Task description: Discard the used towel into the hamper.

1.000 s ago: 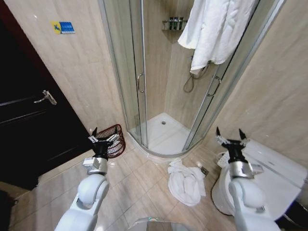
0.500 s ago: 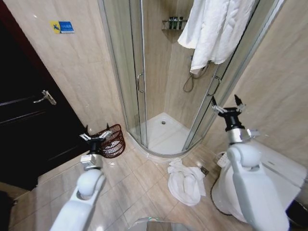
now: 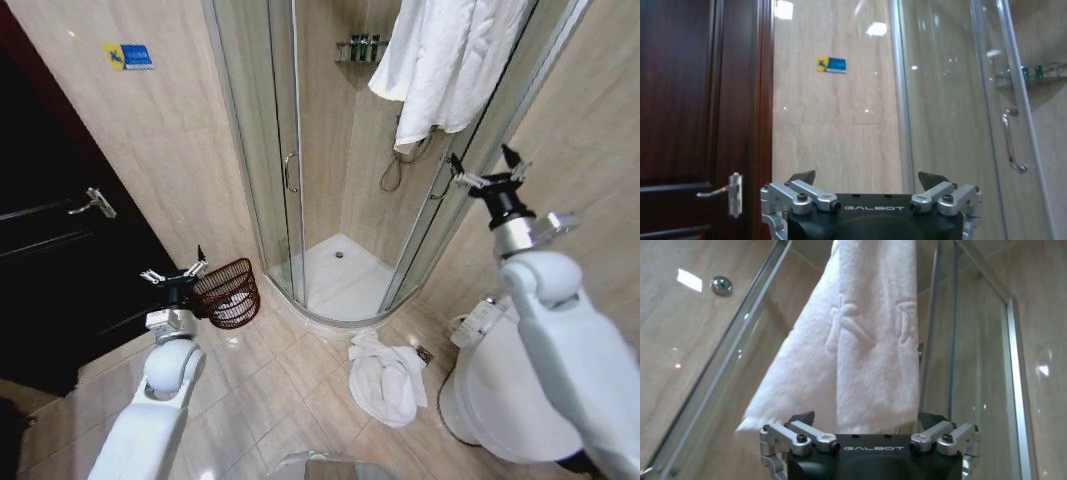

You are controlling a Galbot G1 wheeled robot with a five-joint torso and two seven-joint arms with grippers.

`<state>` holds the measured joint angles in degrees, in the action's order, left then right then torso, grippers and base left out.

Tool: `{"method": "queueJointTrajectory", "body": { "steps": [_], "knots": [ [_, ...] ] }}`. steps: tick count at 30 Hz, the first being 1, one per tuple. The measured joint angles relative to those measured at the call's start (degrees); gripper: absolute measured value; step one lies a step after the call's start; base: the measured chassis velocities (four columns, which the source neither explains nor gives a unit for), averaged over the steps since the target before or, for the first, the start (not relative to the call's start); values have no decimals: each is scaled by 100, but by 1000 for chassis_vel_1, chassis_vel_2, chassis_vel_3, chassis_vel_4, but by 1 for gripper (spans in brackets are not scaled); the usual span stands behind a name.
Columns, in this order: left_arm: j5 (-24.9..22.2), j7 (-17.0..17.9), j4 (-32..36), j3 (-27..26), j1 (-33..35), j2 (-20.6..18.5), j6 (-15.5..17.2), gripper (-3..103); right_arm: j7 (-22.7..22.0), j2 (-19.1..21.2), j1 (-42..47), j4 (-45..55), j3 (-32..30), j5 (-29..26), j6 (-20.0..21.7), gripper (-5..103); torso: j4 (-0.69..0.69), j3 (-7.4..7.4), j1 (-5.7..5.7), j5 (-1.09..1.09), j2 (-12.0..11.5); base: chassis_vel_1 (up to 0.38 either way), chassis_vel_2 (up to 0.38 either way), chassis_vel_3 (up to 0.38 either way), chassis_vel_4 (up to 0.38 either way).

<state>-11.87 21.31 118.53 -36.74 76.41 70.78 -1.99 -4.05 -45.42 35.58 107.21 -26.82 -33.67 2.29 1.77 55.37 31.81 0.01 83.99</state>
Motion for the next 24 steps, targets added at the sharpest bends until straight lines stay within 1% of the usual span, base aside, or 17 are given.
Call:
{"method": "queueJointTrajectory", "body": {
  "steps": [2,3,4,5,7,8,9,11,12,13,14,15,18,19,21,22,24],
  "knots": [
    [58,-44,-30,76,32,84,-11,100,-51,44,-619,-308,405,-72,39,100,1,0,0,-2,0,0,0,0,0],
    [69,-64,-41,95,41,102,-16,100,-67,43,-924,-465,591,-109,60,100,0,0,0,2,0,0,0,0,0],
    [69,-64,-41,95,41,102,-16,100,-67,43,-924,-465,591,-109,60,100,0,0,0,2,0,0,0,0,0],
    [85,-97,-51,109,50,124,-22,100,-85,26,-1368,-660,833,-142,90,100,1,0,0,2,0,0,0,0,0],
    [93,-131,-55,131,58,147,-25,100,-108,-29,-2037,-930,1179,-190,147,100,1,0,0,-4,0,0,0,0,0],
    [88,-141,-51,142,69,151,-25,100,-129,-51,-2325,-1037,1338,-216,195,100,2,0,1,-4,0,0,0,0,0],
    [88,-141,-51,142,69,151,-25,100,-129,-51,-2325,-1037,1338,-216,195,100,2,0,1,-4,0,0,0,0,0],
    [56,-245,3,150,107,151,-21,100,-191,-91,-2931,-1241,1685,-280,337,100,2,0,1,-1,0,0,0,0,0],
    [56,-245,3,150,107,151,-21,100,-191,-91,-2931,-1241,1685,-280,337,100,2,0,1,-1,0,0,0,0,0],
    [54,-274,13,162,121,151,-26,100,-218,-119,-3208,-1319,1823,-314,413,100,2,0,1,2,0,0,0,0,0],
    [54,-282,13,175,131,154,-47,100,-257,-162,-3517,-1389,1975,-356,501,100,0,0,0,0,0,0,0,0,0],
    [54,-282,13,175,131,154,-47,100,-257,-162,-3517,-1389,1975,-356,501,100,0,0,0,0,0,0,0,0,0],
    [70,-294,14,185,192,219,-106,100,-428,-388,-4459,-1730,2462,-465,644,100,0,-1,-1,-3,0,0,0,0,0],
    [70,-294,14,185,192,219,-106,100,-428,-388,-4459,-1730,2462,-465,644,100,0,-1,-1,-3,0,0,0,0,0],
    [92,-293,36,193,230,261,-153,100,-499,-570,-4927,-2040,2725,-465,659,100,0,-1,-1,-1,0,0,0,0,0],
    [92,-293,36,193,230,261,-153,100,-499,-570,-4927,-2040,2725,-465,659,100,0,-1,-1,-1,0,0,0,0,0],
    [110,-294,55,197,261,290,-199,100,-616,-793,-5348,-2403,2962,-441,662,100,1,-1,0,-3,0,0,0,0,0]
  ]
}}
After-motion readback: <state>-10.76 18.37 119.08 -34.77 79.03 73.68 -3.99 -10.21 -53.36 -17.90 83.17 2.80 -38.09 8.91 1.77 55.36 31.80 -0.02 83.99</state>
